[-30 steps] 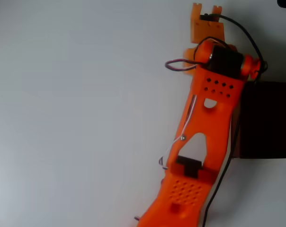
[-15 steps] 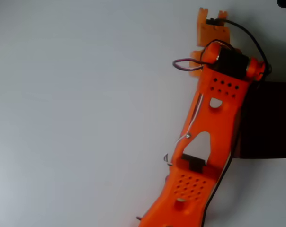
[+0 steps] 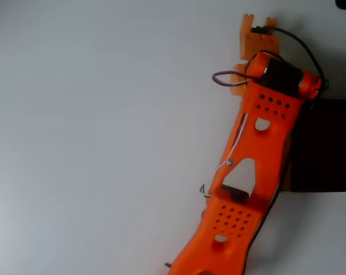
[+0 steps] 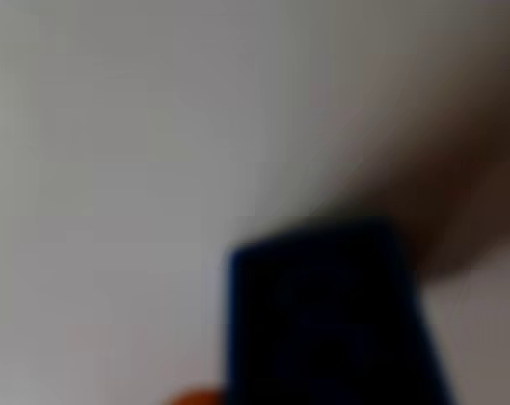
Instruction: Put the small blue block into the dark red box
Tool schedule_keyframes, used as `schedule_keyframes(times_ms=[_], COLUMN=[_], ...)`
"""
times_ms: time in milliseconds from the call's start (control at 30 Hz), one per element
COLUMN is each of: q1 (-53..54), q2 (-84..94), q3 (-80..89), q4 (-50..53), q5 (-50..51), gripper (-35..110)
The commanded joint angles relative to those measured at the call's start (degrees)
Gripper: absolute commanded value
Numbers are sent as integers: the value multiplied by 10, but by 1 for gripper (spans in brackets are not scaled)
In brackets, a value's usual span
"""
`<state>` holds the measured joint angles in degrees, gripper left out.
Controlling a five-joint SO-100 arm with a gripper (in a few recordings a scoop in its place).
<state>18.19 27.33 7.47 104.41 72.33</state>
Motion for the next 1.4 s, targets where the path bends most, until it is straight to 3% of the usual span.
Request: schedule_keyframes(times_ms=[0,233,400,667,867,1133,1367], q1=[4,4,17,25,40,134,216], q2=[1,-33,-46,-49,44,218,195], q3=[-40,-76,-86,-118,-94,23,38], q4=[6,6,6,6,8,8,8], q5=[4,-2,-20,-43,-129,-256,-310], gripper=[27,25,0,0,0,0,0])
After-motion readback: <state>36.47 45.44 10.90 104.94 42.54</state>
